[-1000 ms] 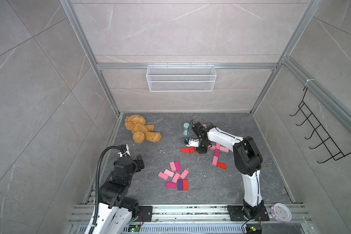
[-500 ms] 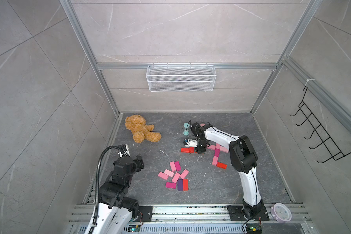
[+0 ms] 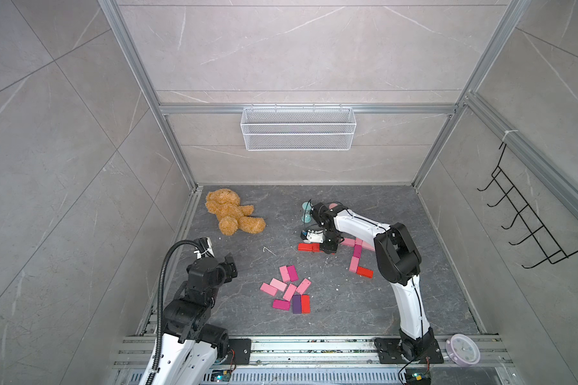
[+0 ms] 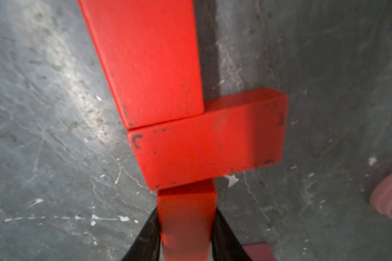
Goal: Assemble the letter t with building blocks
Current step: Assemble the building block at the center of the board.
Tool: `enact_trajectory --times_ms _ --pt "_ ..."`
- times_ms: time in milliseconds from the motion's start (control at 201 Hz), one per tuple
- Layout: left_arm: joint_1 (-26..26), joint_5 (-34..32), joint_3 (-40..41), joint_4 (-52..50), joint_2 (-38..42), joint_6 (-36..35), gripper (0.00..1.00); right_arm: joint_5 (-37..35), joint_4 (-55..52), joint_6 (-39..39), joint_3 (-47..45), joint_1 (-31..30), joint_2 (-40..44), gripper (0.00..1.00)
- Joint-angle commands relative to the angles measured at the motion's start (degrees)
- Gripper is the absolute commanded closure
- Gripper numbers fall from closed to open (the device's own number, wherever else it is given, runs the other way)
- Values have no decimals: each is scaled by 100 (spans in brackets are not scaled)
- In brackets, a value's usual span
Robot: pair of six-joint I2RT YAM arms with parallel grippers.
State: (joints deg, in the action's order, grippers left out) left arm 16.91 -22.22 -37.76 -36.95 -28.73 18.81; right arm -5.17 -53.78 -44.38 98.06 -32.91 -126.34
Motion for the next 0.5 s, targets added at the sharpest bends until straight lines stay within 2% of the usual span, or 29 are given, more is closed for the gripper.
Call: enact_trajectory --times_ms 0,164,338,493 --pt "31 -70 -82 91 43 -141 12 -115 -159 70 2 -57 -317 60" --pt "24 -77 -75 91 43 -141 12 -195 -184 31 19 -106 -397 61" --pt "24 -68 -76 91 41 -141 12 -175 -282 -35 99 -132 -452 69" --pt "26 -63 -74 90 34 -142 12 -176 -274 -168 14 -128 -396 70"
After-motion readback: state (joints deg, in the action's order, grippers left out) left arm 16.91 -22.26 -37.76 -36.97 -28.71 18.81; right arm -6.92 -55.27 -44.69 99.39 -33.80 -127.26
